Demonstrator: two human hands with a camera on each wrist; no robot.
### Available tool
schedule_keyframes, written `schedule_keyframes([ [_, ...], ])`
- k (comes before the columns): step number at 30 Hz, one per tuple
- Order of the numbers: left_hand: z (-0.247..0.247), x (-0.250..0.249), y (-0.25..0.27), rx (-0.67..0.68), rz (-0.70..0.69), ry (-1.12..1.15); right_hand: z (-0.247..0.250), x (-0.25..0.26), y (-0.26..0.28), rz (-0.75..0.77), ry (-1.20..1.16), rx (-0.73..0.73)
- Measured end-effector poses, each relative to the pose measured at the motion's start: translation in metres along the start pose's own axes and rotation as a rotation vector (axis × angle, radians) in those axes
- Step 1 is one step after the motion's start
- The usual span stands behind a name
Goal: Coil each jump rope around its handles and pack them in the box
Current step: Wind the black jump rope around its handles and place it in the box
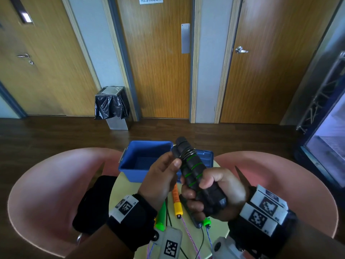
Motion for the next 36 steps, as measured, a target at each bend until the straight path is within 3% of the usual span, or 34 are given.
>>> schedule_keyframes([
  [5,-0.009,-0.004,0.001,0.089,0.017,0.046,0.003,0.001,0.002,0.031,-0.001,0.0],
  [10,-0.006,-0.008,0.0,0.109,-0.008,-0.068,0.006,0.007,0.004,0.107,0.138,-0.068],
  [16,-0.015,-0.015,0.011,0.143,-0.034,0.056,-0.003,-0.003,0.008,0.013,0.005,0.096],
  [18,-0.01,-0.019,0.01,0.104,-0.055,-0.01,-0.001,0.005,0.007,0.099,0.164,-0.025],
  [22,0.013,-0.027,0.01,-0.006,-0.091,-0.37,0.009,0.047,0.029,0.406,1.001,-0.538],
  [25,0.023,-0.038,0.018,0.006,-0.151,-0.556,0.016,0.065,0.042,0.45,1.418,-0.73],
  [30,0.018,-0.064,0.03,-0.03,-0.259,-0.618,0.032,0.074,0.042,0.368,1.679,-0.89],
  [36,0.014,-0.064,0.034,-0.082,-0.2,-0.563,0.033,0.078,0.041,0.316,1.829,-0.947],
])
Point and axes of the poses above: each hand's wrist, its own y-axis away from the middle knuckle, its own z-axis out of the back of the hand, x = y × z, the point moved 7 cm from there along -y, towards the middle knuckle, and after that the axes turned 14 degrees about -y, right-handed, at the moved point
